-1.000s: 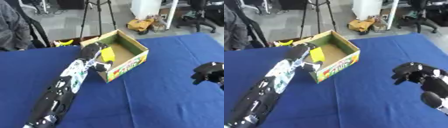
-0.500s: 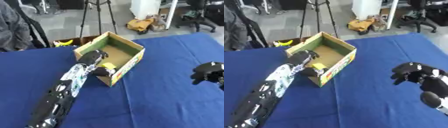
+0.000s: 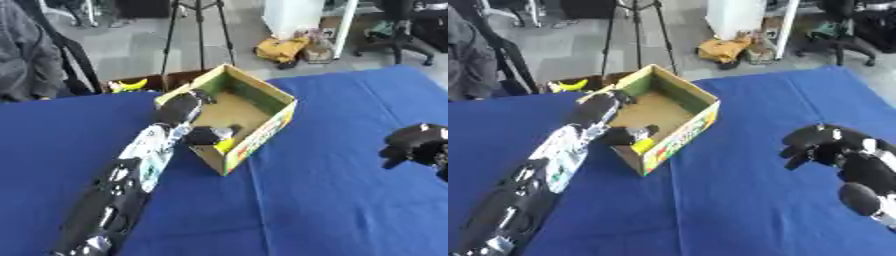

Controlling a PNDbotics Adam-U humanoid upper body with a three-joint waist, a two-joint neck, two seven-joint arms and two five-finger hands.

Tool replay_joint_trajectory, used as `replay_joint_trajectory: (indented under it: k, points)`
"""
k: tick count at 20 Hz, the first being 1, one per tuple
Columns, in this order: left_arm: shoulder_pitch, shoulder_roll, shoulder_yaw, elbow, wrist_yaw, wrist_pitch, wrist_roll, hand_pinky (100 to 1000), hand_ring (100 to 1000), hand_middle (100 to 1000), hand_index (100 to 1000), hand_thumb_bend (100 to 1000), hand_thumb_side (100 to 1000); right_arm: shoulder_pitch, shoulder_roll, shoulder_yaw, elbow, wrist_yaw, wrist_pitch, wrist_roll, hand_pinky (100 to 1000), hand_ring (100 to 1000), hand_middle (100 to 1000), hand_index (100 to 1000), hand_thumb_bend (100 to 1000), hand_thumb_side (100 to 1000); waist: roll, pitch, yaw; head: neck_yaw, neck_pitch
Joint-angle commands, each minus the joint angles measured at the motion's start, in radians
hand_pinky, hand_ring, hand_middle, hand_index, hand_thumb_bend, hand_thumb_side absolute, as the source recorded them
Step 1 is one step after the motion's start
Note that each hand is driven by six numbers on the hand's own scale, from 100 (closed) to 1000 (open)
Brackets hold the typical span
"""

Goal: Pick up objects on the table and place them in the box.

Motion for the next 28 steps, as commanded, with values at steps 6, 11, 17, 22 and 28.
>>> replay_joint_trajectory:
  k: [6,11,17,22,28]
  points:
    - [0.135,0.149,0.041,-0.482,0.483,-0.061,0.187,692,667,648,744,472,788,0.02,-0.01,-0.029,-0.001,0.0,0.0,-0.013,645,727,741,752,592,613,-0.018,-0.037,0.065,-0.052,0.014]
    - [0.394,0.18,0.097,-0.712,0.696,-0.045,0.253,676,651,633,726,442,829,0.036,-0.009,-0.041,0.008,-0.003,0.007,-0.027,646,729,742,753,593,610,-0.015,-0.061,0.108,-0.076,0.039]
    - [0.643,0.171,0.121,-0.73,0.805,-0.045,0.351,662,639,625,723,370,886,0.048,-0.014,-0.048,0.014,-0.001,0.015,-0.038,647,732,745,755,595,610,-0.005,-0.072,0.137,-0.083,0.061]
    - [0.667,0.169,0.121,-0.729,0.818,-0.051,0.363,649,623,614,720,309,917,0.049,-0.014,-0.048,0.013,-0.001,0.017,-0.041,648,734,749,756,596,610,-0.004,-0.073,0.14,-0.083,0.064]
    - [0.761,0.088,0.124,-0.688,0.859,-0.074,0.417,646,617,608,719,286,929,0.053,-0.013,-0.048,0.017,-0.001,0.023,-0.049,648,735,750,757,595,610,-0.001,-0.079,0.16,-0.089,0.084]
